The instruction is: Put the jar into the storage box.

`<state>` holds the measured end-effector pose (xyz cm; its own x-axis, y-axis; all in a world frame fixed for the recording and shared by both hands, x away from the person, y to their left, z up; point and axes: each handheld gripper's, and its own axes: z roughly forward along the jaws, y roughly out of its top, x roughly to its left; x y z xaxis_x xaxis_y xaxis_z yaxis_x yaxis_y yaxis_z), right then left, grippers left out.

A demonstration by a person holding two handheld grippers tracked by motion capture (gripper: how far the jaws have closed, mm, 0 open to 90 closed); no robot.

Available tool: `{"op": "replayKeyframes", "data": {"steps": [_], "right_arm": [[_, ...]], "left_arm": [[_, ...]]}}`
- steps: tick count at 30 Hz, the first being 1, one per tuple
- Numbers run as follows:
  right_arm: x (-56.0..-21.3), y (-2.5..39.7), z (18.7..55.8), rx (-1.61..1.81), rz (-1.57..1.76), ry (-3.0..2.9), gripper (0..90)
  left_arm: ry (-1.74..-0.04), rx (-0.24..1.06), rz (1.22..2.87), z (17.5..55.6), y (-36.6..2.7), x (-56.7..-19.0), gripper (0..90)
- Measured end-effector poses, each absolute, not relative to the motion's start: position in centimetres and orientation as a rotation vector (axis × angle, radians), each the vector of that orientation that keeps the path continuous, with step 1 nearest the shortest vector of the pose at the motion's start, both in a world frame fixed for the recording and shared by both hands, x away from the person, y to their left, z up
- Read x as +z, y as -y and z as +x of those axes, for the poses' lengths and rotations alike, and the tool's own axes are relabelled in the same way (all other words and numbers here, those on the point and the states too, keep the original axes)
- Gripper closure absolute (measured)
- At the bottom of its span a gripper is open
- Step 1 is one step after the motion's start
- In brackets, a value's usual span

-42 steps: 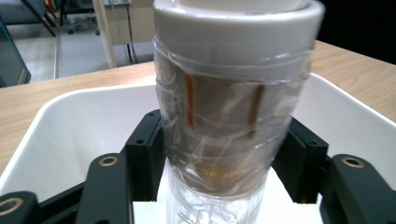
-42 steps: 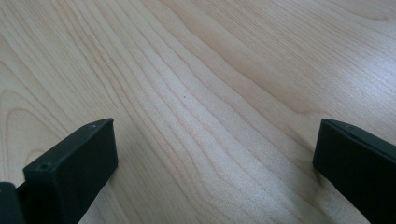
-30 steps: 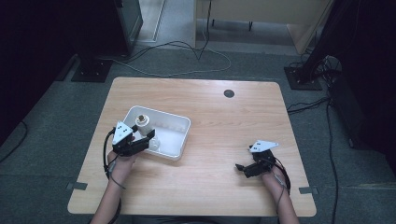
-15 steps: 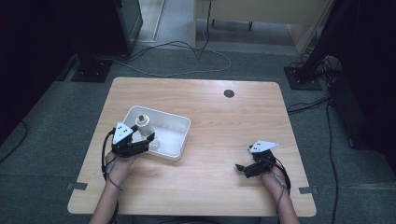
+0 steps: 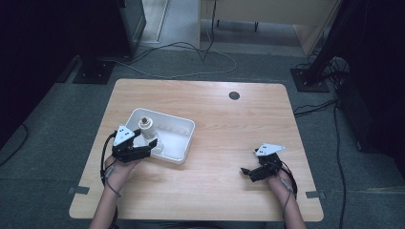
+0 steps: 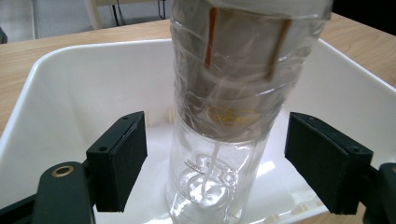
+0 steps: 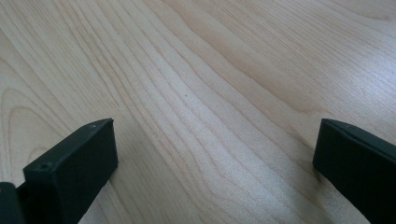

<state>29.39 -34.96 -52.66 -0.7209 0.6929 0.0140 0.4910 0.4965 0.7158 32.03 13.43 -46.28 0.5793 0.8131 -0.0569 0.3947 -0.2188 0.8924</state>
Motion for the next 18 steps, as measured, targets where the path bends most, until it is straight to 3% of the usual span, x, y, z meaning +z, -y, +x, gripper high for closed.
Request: {"op": "replayKeyframes", "data": {"steps": [18], "right_arm": [[-52.7,35.0,29.6,1.052,0.991,-2.475,0.0]], "left_arm": [[-0.947,0.515,1.942,30.4,-13.8,-46.0,21.1]]}}
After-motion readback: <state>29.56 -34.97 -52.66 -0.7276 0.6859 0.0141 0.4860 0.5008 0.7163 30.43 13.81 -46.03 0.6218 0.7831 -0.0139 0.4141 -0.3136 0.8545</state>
